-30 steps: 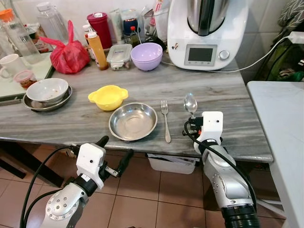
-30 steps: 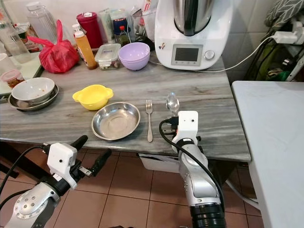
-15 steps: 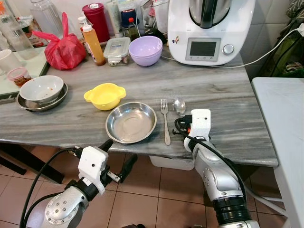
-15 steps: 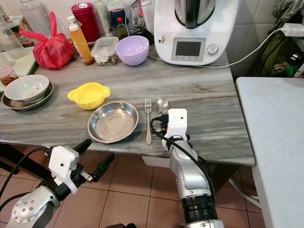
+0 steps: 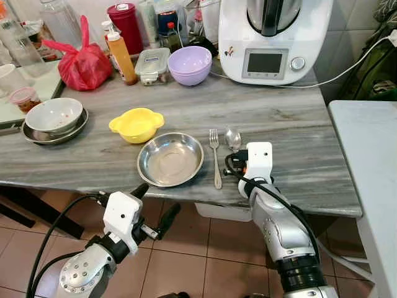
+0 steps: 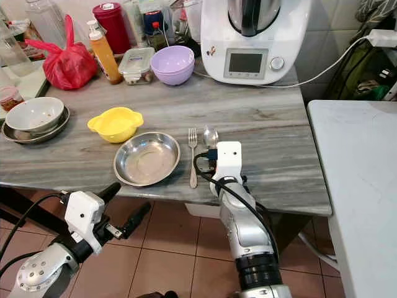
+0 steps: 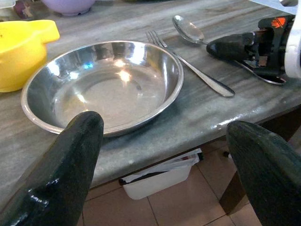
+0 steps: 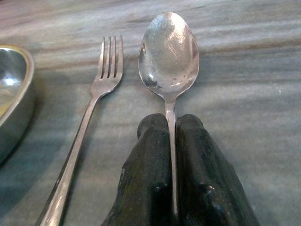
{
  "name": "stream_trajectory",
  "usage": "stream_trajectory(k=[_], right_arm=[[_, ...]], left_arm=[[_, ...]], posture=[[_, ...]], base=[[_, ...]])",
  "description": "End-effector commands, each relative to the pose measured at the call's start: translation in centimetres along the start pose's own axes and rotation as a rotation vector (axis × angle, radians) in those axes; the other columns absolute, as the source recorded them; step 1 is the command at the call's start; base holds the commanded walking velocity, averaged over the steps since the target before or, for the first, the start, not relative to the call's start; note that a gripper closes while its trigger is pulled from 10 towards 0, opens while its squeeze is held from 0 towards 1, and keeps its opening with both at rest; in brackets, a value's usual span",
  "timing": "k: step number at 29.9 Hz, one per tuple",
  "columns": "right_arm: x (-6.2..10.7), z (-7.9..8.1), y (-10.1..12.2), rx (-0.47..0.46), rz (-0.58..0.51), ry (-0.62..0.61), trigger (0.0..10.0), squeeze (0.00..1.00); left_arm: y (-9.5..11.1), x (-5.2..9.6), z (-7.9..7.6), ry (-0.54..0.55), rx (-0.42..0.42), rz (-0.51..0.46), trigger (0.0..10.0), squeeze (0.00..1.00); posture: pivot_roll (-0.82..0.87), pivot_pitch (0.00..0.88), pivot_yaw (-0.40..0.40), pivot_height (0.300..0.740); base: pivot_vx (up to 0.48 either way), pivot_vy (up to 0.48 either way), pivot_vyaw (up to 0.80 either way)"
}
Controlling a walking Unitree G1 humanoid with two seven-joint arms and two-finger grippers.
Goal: Setting the table
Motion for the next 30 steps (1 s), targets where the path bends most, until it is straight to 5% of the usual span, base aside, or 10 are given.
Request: stream_trajectory(k=[1,3,4,5,23,30], right_arm=[[-0.1,-0.4,-1.1,-0.017,0.047,-0.029,10.0,0.0],[-0.1,-0.4,-1.1,-0.022,0.046,-0.028,10.0,0.0],[-0.1,-0.4,-1.1,-0.024,0.047,-0.028,10.0,0.22],[-0.1,-0.3,-1.1,-0.034,0.051,-0.026,10.0,1.0],[-0.3,-0.7,-1.2,-0.038,0.054,-0.027,10.0,1.0],[-0.1,-1.2,-0.1,-0.018,-0.003,-0.032,10.0,1.0]], left_arm=[[0.1,0.0,0.0,-0.013,-0.014,0.003,10.0,0.0],[0.1,0.0,0.0,-0.015,-0.014,0.003,10.0,0.0],[0.1,0.0,0.0,-0.017,-0.015,0.002,10.0,0.0],[0.2,0.0,-0.1,-0.026,-0.012,-0.001,10.0,0.0],[1.1,0.0,-0.5,-0.089,0.025,-0.062,10.0,0.0],[1.0,0.7,0.8,-0.047,-0.005,-0.046,10.0,0.0]], posture=[[-0.05,0.142,0.132,0.74],[-0.05,0.14,0.132,0.74],[-0.05,0.139,0.132,0.74],[-0.05,0.139,0.132,0.74],[-0.05,0.119,0.121,0.74],[-0.05,0.112,0.119,0.74]], base=[[0.0,0.0,0.0],[0.0,0.0,0.0],[0.0,0.0,0.0],[0.0,0.0,0.0],[0.0,0.0,0.0],[0.0,0.0,0.0]])
Point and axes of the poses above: a point about 5 cm out from each wrist's last joint towards the gripper, its own x axis pointing back from the gripper into the wrist, its own y axis along the axis of the wrist's last joint, z = x × y, the point moved 1 cm from there along -x, pointing out of the wrist towards the gripper, and after that the axes turned 14 degrees about -x, right-handed, at the moved point
